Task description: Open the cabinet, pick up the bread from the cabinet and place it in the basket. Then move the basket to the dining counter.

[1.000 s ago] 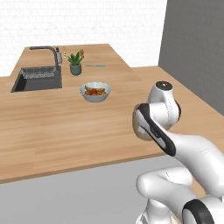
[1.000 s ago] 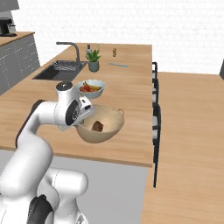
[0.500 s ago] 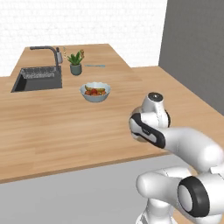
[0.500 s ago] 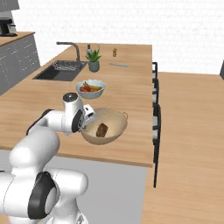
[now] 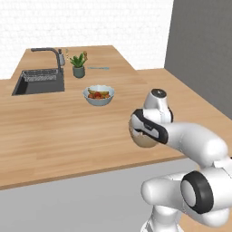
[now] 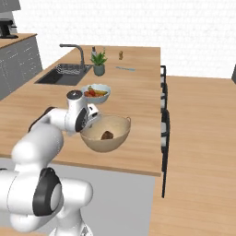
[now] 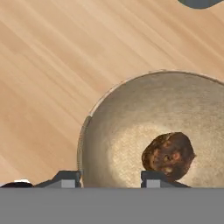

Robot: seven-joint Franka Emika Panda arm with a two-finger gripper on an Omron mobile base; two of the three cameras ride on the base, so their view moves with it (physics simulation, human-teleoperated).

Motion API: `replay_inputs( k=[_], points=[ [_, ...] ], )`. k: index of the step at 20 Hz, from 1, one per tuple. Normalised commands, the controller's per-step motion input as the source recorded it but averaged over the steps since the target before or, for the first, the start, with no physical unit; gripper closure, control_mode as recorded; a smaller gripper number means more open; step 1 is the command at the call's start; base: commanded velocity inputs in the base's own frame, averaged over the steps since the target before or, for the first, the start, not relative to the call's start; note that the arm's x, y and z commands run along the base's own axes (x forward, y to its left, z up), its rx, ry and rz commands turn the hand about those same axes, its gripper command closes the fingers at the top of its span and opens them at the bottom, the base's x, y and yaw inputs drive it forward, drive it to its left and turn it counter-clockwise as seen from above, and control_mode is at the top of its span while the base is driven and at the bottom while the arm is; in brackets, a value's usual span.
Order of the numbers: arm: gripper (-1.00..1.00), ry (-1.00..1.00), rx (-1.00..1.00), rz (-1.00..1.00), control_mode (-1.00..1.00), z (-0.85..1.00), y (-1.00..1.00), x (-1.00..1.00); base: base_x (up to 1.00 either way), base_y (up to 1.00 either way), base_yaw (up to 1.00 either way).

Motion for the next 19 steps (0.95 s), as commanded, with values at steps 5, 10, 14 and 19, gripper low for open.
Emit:
replay_inputs(
  k=[5, 10, 14, 19],
  points=[
    [-1.00, 0.00, 0.01, -0.09, -1.00, 0.86, 0.02, -0.01, 0.00, 0.00, 0.00],
    [-1.00, -0.07, -0.04, -0.08, -1.00, 0.93, 0.40, -0.42, 0.00, 0.00, 0.00],
    [-1.00, -0.20, -0.20, -0.03, -1.00, 0.45, 0.93, -0.65, 0.00, 0.00, 0.00],
    [-1.00, -0.25, -0.23, 0.00, -1.00, 0.27, 0.95, -0.67, 0.00, 0.00, 0.00]
  ],
)
